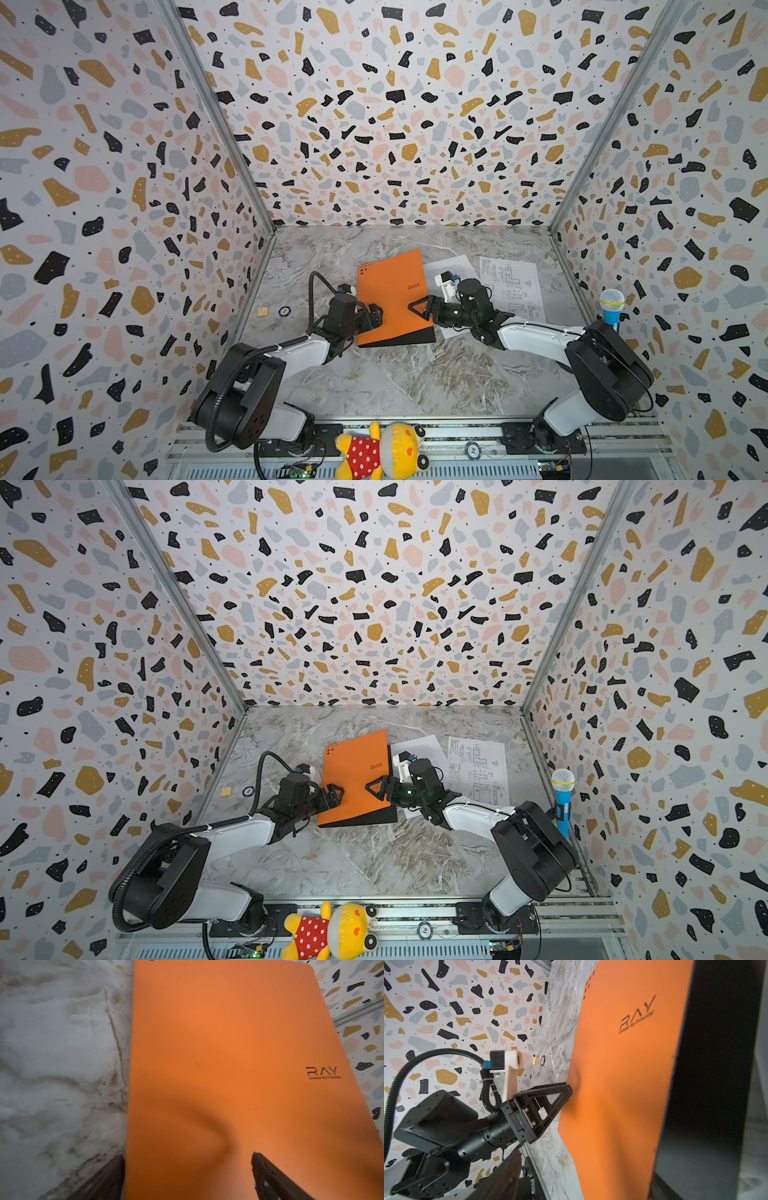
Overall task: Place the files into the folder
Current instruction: 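Lift the orange cover with the left gripper while the right gripper holds the folder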
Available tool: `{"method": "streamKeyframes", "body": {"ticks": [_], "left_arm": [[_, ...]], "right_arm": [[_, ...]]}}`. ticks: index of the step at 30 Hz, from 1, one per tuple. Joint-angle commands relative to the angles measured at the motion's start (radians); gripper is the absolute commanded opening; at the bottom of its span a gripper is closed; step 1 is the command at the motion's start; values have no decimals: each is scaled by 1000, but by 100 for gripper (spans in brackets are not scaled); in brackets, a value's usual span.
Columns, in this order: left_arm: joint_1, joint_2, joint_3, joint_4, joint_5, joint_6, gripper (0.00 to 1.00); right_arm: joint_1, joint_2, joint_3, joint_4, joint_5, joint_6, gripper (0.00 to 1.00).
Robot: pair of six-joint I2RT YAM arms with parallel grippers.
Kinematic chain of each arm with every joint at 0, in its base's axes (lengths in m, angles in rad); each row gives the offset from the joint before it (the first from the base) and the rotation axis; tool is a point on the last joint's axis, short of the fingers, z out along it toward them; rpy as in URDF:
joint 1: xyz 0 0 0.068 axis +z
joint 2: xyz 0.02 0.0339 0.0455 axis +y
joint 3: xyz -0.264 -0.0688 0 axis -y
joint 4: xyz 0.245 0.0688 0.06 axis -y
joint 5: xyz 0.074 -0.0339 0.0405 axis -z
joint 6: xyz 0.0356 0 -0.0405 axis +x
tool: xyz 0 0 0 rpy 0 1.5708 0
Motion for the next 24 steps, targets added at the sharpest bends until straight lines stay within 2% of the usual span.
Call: {"method": "streamKeyframes", "body": {"ticks": [1, 10, 14, 21, 24], "left_arm": [[-6, -38, -27, 130, 41, -15, 95], [-5, -30, -16, 116, 28, 23, 95], [-6, -49, -11, 95, -6, 17, 95], [-2, -146, 37, -76, -131, 38, 99], [3, -204, 41, -131, -171, 24, 100]], "right_arm": [[8, -30, -12, 52, -36, 40, 73], [8, -69, -24, 39, -16, 47, 54], [20, -76, -8, 39, -17, 45, 54], [36, -77, 45, 15, -15, 31, 53], [49, -76, 72, 6, -12, 22, 56]]}}
